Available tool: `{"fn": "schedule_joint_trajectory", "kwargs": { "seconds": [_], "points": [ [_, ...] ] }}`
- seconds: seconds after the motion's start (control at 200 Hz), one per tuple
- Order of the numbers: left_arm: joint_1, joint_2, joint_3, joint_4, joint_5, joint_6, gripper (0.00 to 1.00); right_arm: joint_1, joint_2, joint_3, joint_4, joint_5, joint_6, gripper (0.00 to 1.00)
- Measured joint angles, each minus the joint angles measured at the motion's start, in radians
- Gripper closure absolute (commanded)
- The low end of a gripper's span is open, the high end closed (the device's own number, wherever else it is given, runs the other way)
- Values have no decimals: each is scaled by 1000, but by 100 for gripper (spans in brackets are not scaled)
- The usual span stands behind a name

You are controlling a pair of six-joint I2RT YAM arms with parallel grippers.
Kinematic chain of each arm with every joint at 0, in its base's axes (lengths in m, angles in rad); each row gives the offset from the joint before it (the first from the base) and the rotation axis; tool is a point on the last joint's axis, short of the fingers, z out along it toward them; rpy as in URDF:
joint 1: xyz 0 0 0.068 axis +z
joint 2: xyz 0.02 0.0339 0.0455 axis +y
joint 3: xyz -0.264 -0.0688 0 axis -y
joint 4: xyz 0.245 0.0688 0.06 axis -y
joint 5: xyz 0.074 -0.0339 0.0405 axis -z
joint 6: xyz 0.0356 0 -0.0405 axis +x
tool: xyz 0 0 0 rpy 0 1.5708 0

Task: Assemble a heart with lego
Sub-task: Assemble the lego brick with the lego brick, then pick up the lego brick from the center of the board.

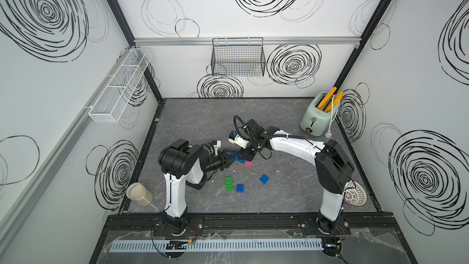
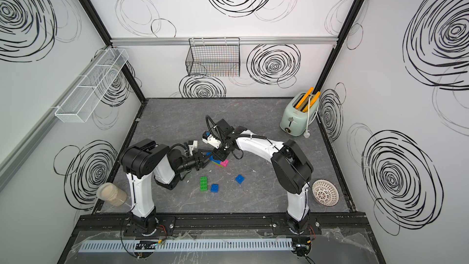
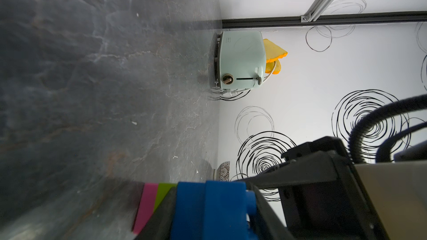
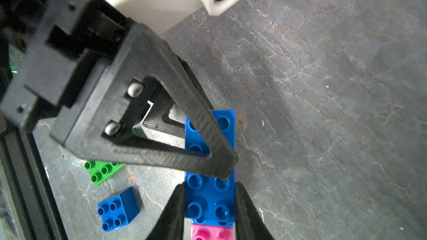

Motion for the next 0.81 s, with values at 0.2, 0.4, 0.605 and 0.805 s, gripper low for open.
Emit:
{"fn": "schedule_joint_trajectory", "kwargs": {
  "seconds": [0.2,0.4,0.605,0.805],
  "points": [
    [0,0,0,1,1,-1,59,6,-26,-72,2,21,30,42],
    [6,0,-4,4,1,0,59,65,-120,-120,-26,67,68,39],
    [45,-7,-24,8,1,7,59,200,-159,-125,-26,84,153,38],
    [105,-34,-57,8,-10,19,58,291,-98,-127,-9,84,278,37]
  ]
}}
